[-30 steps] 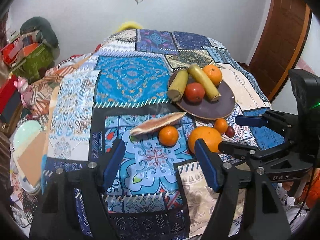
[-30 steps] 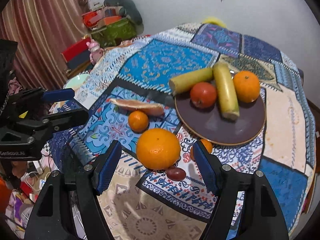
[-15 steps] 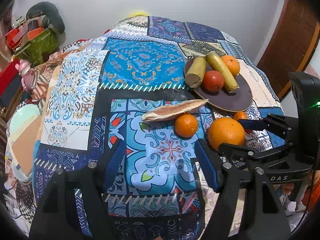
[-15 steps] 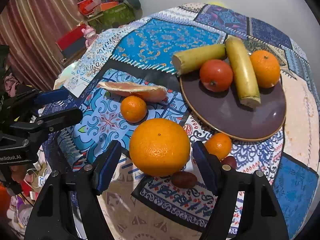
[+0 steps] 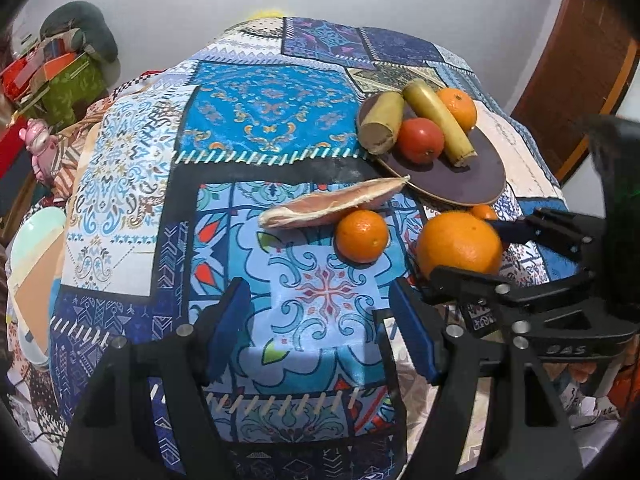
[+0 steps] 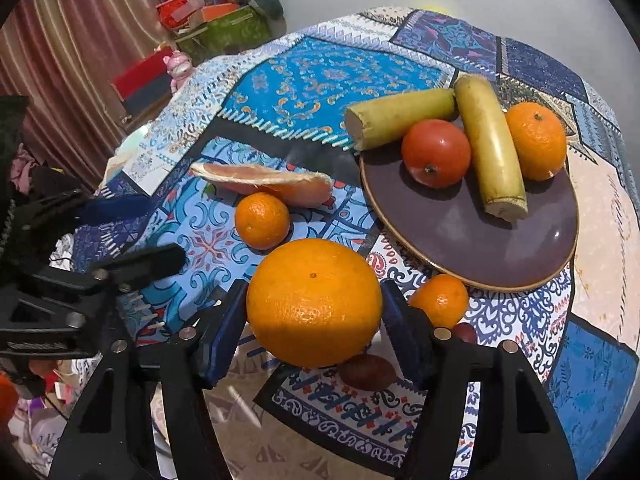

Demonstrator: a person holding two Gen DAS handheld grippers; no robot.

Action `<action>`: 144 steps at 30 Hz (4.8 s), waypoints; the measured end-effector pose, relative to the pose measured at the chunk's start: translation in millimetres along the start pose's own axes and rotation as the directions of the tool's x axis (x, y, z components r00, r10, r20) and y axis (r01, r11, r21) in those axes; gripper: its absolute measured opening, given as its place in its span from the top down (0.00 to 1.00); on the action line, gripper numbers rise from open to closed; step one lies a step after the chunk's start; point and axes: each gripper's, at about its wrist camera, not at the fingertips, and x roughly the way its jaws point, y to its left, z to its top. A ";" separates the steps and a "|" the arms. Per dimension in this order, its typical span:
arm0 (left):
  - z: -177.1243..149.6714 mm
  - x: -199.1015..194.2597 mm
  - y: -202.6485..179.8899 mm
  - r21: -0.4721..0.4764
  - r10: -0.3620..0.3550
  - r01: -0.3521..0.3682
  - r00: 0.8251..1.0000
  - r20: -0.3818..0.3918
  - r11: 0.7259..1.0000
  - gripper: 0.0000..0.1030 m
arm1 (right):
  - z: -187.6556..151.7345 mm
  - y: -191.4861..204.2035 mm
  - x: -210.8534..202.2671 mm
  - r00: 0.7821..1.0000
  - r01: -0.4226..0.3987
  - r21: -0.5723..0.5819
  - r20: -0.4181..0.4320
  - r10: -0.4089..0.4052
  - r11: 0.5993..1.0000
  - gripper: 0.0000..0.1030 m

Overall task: Organize fruits
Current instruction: 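Grasp the large orange with the right tool while the left tool grasps a small mandarin, then carry the orange and mandarin onto the plate and open both tools, then grasp the pink pomelo segment with the left tool while the right tool grasps a mandarin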

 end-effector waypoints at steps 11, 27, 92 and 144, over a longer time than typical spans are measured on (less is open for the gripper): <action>15.1 33.2 -15.7 -0.003 -0.036 0.036 0.999 -0.035 0.999 0.31 | 0.5 -24.2 -47.6 0.994 0.030 0.038 0.106 -0.034 0.999 0.39; 29.3 59.1 -32.0 0.000 0.007 -0.007 0.998 -0.060 1.000 0.64 | -13.9 -70.0 -60.3 0.991 0.060 0.122 0.110 -0.074 0.991 0.39; 95.3 92.7 -87.2 0.073 -0.072 0.074 0.997 -0.034 0.995 0.60 | 29.6 -149.7 -21.1 0.977 0.145 0.205 0.122 -0.173 0.968 0.38; 36.2 61.1 -9.8 0.138 -0.040 0.051 0.995 -0.088 0.989 0.28 | -13.7 -61.5 -20.6 0.998 0.058 0.092 0.026 -0.061 0.994 0.36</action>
